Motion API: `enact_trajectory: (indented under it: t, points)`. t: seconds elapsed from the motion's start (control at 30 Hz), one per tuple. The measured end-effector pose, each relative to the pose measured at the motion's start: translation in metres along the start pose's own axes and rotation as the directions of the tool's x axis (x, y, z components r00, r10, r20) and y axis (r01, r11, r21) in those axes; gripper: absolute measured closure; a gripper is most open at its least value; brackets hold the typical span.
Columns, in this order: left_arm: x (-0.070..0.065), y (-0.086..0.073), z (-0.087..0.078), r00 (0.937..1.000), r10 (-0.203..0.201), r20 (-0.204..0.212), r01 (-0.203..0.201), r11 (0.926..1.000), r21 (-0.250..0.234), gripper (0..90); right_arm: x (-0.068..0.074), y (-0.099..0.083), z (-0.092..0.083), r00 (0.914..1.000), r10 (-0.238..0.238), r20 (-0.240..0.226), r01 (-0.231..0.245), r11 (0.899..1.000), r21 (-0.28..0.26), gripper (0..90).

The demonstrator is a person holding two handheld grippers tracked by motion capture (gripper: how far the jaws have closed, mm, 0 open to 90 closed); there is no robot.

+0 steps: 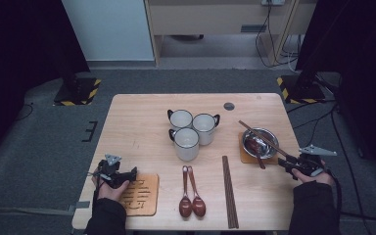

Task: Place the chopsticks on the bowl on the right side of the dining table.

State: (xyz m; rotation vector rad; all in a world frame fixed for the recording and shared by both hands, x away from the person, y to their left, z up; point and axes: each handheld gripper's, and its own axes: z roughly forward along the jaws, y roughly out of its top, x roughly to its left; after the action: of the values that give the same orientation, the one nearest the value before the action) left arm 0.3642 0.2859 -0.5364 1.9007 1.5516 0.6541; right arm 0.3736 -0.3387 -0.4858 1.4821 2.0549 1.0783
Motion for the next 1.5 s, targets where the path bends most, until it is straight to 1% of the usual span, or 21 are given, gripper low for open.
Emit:
enact_trajectory:
  t: [0.1, 0.13, 0.23, 0.4, 0.57, 0.77, 0.87, 1.0, 1.13, 1.5]
  points:
    - [0.000, 0.000, 0.000, 1.0000, 0.000, 0.000, 0.000, 1.0000, 0.000, 5.5, 0.003, 0.004, -0.001, 0.9999, 0.008, -0.008, -0.008, 1.000, -0.024, 53.8]
    - [0.000, 0.000, 0.000, 1.0000, 0.000, 0.000, 0.000, 1.0000, 0.000, 5.5, 0.004, 0.005, -0.002, 0.9998, 0.017, -0.009, -0.018, 0.999, -0.034, 52.4]
    - [0.000, 0.000, 0.000, 1.0000, 0.000, 0.000, 0.000, 1.0000, 0.000, 5.4, 0.007, 0.010, -0.002, 0.9995, 0.025, -0.018, -0.026, 0.999, -0.048, 49.4]
    - [0.000, 0.000, 0.000, 1.0000, 0.000, 0.000, 0.000, 1.0000, 0.000, 5.5, 0.010, 0.017, -0.002, 0.9990, 0.038, -0.024, -0.039, 0.996, -0.081, 46.1]
    - [0.000, 0.000, 0.000, 1.0000, 0.000, 0.000, 0.000, 1.0000, 0.000, 5.5, 0.012, 0.022, 0.000, 0.9988, 0.043, -0.026, -0.045, 0.995, -0.089, 44.6]
    - [0.000, 0.000, 0.000, 1.0000, 0.000, 0.000, 0.000, 1.0000, 0.000, 5.4, 0.013, 0.029, 0.000, 0.9990, 0.039, -0.023, -0.042, 0.993, -0.110, 43.3]
    - [0.000, 0.000, 0.000, 1.0000, 0.000, 0.000, 0.000, 1.0000, 0.000, 5.4, 0.012, 0.034, 0.000, 0.9993, 0.029, -0.021, -0.032, 0.993, -0.115, 41.9]
    - [0.000, 0.000, 0.000, 1.0000, 0.000, 0.000, 0.000, 1.0000, 0.000, 5.4, 0.014, 0.044, 0.001, 0.9996, 0.021, -0.020, -0.024, 0.989, -0.149, 39.9]
    - [0.000, 0.000, 0.000, 1.0000, 0.000, 0.000, 0.000, 1.0000, 0.000, 5.4, 0.017, 0.053, 0.004, 0.9996, 0.016, -0.022, -0.019, 0.985, -0.172, 37.8]
    - [0.000, 0.000, 0.000, 1.0000, 0.000, 0.001, 0.000, 1.0000, 0.000, 5.4, 0.025, 0.069, 0.017, 0.9996, -0.001, -0.029, -0.005, 0.982, -0.189, 34.4]
